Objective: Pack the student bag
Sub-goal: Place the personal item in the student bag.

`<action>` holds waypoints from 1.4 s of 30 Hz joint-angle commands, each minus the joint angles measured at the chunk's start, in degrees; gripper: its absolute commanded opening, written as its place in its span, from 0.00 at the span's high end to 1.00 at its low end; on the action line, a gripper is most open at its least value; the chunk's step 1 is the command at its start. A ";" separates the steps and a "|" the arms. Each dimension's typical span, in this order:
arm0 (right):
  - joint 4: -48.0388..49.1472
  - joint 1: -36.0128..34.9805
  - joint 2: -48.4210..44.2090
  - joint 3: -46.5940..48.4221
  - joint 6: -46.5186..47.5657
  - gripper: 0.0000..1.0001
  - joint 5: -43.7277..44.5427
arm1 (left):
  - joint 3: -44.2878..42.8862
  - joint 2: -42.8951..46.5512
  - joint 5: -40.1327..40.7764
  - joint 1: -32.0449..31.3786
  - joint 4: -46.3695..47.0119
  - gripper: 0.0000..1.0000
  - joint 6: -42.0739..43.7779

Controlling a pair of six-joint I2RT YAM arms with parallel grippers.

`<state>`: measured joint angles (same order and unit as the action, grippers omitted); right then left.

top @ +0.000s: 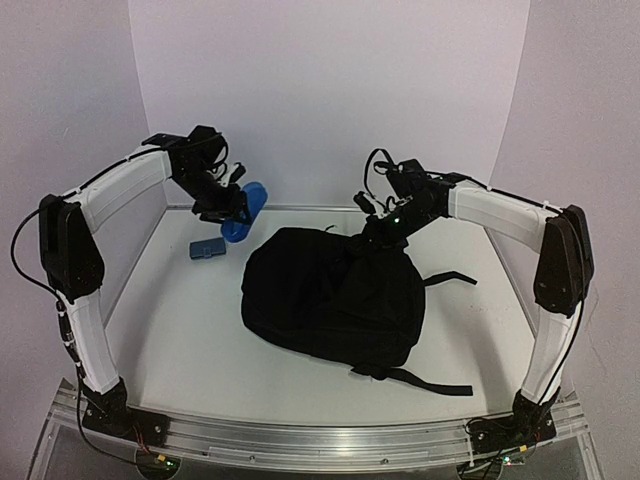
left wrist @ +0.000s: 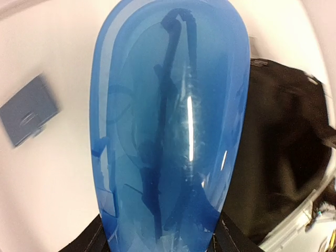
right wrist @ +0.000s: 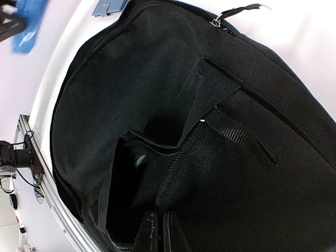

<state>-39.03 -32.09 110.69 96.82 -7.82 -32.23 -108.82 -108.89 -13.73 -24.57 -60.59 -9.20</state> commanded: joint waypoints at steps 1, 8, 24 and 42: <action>0.10 0.53 0.78 2.56 -0.70 1.00 -1.39 | -3.98 0.40 -6.48 -9.80 -0.94 0.53 -1.30; 0.10 1.19 0.58 2.34 -1.14 1.00 -1.13 | -5.43 -5.99 -9.04 -18.82 0.43 0.53 -1.73; 0.21 1.30 -1.31 0.87 -0.79 1.00 -1.87 | -19.11 -21.12 -5.63 -22.90 -10.63 0.43 -0.89; 0.38 1.33 -1.44 -0.21 -0.46 1.00 -4.03 | 8.10 -0.59 -17.21 -16.79 8.00 0.07 -13.35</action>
<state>-39.18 -31.03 111.20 96.95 -8.82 -34.10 -108.02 -116.88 -26.37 -42.86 -59.85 -18.05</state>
